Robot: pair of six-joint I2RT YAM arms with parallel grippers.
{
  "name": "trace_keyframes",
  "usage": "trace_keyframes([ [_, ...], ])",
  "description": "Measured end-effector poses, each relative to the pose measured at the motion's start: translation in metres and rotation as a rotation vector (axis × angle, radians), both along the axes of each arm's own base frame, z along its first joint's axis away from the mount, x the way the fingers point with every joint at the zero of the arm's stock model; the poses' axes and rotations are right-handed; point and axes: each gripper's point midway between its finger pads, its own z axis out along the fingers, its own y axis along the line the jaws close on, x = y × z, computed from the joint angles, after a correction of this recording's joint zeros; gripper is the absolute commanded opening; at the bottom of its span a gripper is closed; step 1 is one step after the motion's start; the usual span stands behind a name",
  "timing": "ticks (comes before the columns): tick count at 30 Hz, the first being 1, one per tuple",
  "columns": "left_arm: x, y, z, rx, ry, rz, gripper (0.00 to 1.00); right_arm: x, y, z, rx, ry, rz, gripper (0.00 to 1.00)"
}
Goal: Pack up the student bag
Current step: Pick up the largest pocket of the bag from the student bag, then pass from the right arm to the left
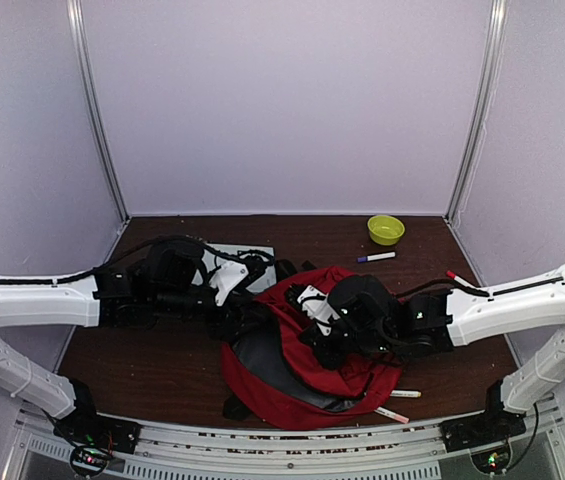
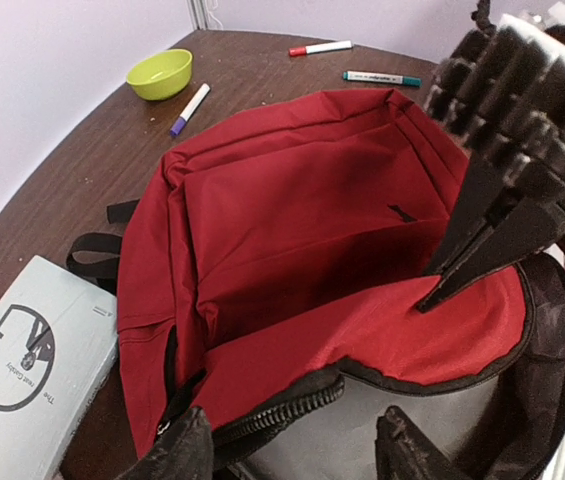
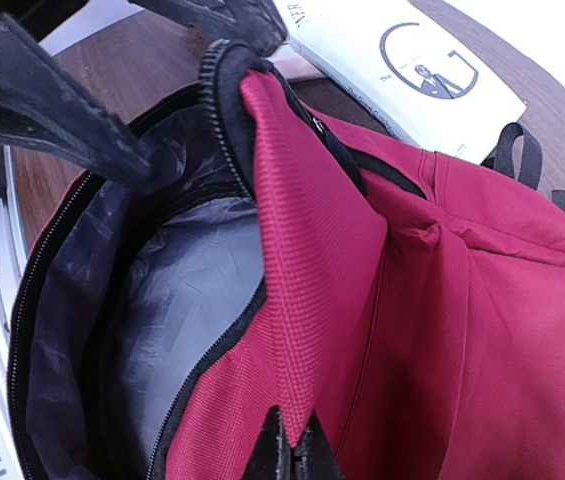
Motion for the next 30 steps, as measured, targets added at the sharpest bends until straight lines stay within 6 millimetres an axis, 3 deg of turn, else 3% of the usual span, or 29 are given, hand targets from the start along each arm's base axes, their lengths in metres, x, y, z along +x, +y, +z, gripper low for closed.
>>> trace_keyframes([
  [9, 0.013, -0.007, -0.010, 0.067, -0.052, -0.026, 0.56, -0.005, 0.000, -0.003, -0.021, 0.003, 0.051, 0.00],
  [14, 0.020, -0.002, -0.010, 0.081, -0.081, -0.037, 0.51, -0.009, 0.002, -0.004, -0.024, 0.013, 0.098, 0.00],
  [19, 0.026, -0.001, -0.012, 0.071, -0.085, -0.079, 0.35, -0.010, 0.002, -0.005, -0.026, 0.025, 0.147, 0.00],
  [25, 0.028, -0.018, -0.026, 0.091, -0.063, -0.160, 0.00, -0.002, -0.007, -0.011, -0.046, 0.056, 0.170, 0.00],
  [29, 0.029, -0.028, -0.028, 0.091, -0.046, -0.198, 0.00, 0.004, -0.011, -0.012, -0.054, 0.076, 0.177, 0.00],
  [30, 0.029, -0.029, -0.028, 0.088, -0.040, -0.203, 0.00, 0.005, -0.011, -0.012, -0.054, 0.080, 0.179, 0.04],
])
